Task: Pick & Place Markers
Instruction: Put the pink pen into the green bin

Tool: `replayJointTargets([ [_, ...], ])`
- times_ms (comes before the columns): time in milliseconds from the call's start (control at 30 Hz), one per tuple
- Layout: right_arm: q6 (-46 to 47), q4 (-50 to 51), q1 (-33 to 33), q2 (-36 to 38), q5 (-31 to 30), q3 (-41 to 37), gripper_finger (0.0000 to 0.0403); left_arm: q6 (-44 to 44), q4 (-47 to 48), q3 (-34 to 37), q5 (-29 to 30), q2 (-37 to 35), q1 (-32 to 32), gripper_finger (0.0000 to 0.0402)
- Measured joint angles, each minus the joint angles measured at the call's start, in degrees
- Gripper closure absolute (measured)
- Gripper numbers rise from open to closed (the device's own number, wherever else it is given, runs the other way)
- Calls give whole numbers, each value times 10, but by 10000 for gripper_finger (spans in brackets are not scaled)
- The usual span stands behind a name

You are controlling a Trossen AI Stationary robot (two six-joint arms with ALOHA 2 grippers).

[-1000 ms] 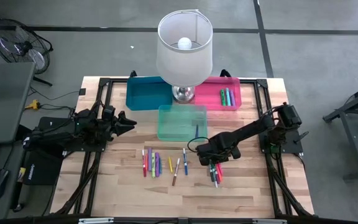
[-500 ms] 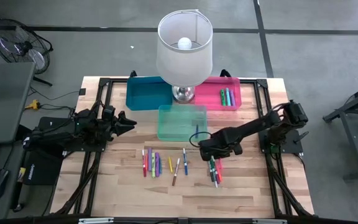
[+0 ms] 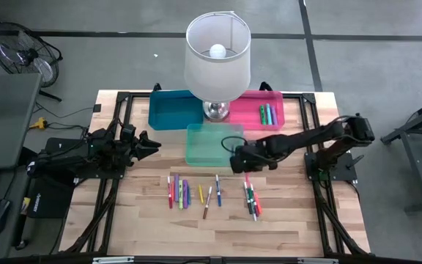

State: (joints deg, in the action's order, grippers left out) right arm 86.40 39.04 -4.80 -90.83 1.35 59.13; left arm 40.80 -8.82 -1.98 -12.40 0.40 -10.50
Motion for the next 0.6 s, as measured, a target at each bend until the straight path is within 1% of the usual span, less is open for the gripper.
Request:
replayJointTargets([
  [100, -26, -21, 18, 5, -1, 7, 367, 0, 0, 0, 0, 0, 0, 246],
  [200, -59, -21, 38, 5, -3, 33, 369, 0, 0, 0, 0, 0, 0, 246],
  [400, -120, -14, 79, 6, -28, 84, 366, 0, 0, 0, 0, 0, 0, 246],
  [600, -165, -3, 114, -23, -53, 111, 368, 0, 0, 0, 0, 0, 0, 246],
])
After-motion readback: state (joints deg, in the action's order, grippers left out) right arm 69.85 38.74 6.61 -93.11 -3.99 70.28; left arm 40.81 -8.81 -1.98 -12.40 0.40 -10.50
